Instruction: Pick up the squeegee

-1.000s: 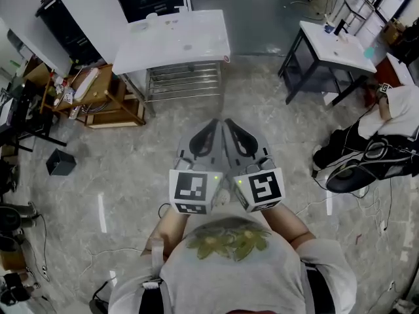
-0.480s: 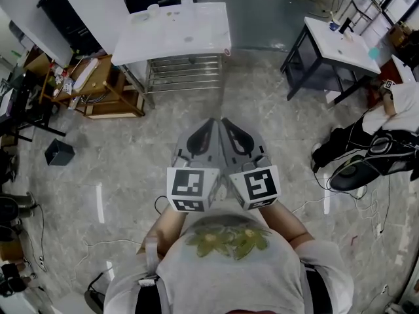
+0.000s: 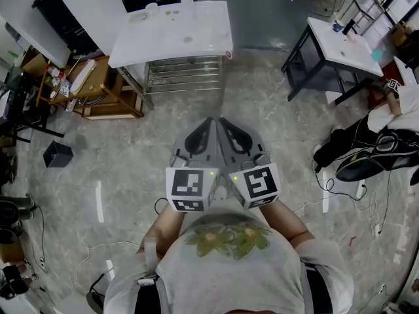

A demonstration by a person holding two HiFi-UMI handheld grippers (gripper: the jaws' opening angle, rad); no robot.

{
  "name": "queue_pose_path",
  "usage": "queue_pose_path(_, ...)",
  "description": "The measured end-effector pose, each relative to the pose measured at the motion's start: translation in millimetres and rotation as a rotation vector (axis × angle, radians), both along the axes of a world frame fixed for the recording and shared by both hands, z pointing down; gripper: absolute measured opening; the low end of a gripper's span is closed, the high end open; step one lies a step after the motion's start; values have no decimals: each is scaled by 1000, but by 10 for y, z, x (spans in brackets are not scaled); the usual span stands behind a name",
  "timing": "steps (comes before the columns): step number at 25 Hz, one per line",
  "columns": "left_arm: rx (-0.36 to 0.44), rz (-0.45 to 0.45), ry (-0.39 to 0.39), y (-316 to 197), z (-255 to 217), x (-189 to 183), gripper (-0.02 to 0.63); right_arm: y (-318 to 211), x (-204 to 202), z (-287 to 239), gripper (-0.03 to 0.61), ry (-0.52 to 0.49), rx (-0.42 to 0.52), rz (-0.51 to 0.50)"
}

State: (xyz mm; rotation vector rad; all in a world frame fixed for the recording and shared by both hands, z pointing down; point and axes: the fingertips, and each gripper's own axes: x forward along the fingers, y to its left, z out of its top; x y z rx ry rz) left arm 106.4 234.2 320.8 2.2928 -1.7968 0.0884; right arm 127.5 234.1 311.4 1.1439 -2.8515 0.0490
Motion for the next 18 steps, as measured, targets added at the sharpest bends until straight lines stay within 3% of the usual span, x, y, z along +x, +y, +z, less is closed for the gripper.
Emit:
queue_pose_path(11, -6, 62, 17, -718, 24, -262, 9, -703, -261, 27, 23, 31, -14, 48)
queue_pose_path(18, -28, 59, 48, -1150, 104, -673, 9, -1130, -665, 83, 23, 73, -25, 46)
